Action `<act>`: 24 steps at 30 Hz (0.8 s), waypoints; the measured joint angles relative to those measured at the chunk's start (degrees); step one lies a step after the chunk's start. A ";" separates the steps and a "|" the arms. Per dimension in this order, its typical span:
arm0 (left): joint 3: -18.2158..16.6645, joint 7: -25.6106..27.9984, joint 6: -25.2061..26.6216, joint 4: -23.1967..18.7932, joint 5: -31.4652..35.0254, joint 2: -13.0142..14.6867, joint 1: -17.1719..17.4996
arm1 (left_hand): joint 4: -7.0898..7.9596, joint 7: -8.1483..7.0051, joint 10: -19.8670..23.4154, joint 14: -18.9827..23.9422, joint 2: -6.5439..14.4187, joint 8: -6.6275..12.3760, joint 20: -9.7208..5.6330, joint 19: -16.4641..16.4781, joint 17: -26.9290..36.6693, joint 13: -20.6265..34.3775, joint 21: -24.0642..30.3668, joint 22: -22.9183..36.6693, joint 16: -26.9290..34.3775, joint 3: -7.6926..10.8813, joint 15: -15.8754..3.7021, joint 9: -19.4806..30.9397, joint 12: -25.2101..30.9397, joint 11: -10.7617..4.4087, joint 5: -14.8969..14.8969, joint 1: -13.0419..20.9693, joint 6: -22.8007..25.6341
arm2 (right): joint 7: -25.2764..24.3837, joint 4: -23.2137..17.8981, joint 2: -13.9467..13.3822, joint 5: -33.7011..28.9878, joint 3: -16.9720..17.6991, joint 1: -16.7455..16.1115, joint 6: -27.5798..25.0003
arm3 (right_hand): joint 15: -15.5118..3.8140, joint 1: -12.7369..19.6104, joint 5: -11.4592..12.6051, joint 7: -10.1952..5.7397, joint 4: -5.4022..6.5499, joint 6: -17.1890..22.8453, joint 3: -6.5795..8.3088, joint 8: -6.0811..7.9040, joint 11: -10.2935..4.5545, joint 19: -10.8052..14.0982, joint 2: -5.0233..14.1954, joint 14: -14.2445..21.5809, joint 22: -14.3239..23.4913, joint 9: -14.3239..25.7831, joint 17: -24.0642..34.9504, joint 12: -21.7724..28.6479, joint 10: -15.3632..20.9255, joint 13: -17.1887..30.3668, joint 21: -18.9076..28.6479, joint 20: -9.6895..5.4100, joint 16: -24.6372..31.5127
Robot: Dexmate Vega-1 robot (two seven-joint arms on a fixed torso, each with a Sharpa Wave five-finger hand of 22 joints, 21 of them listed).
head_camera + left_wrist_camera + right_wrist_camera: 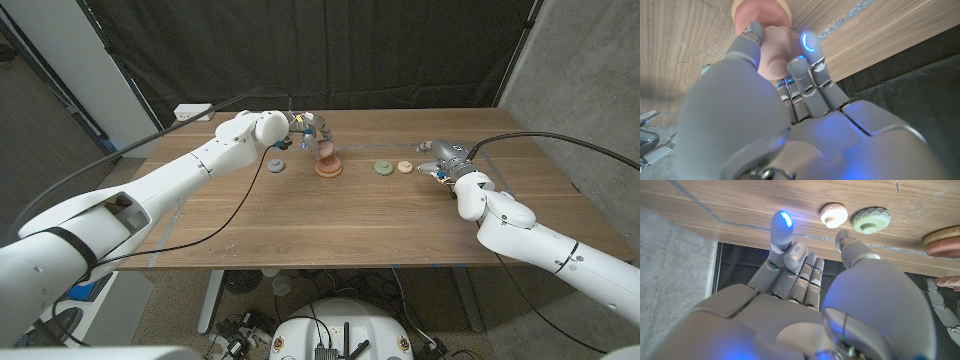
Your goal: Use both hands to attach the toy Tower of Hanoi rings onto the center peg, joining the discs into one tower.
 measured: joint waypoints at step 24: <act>4.13 -0.30 -1.79 7.11 0.60 -4.20 -3.38 | 0.00 0.09 0.24 0.11 0.00 -0.01 0.00 0.00 0.53 0.00 -0.04 0.00 0.00 0.00 -0.11 0.01 0.14 0.01 -0.05 0.00 0.51 | -0.50 0.61 -0.37 1.31 0.31 0.00 0.41 | -0.01 0.30 0.00 0.00 0.00 0.00 0.00 0.00 0.00 0.00 0.30 0.00 -0.32 0.00 -0.23 0.00 0.00 0.01 0.44 0.00 0.00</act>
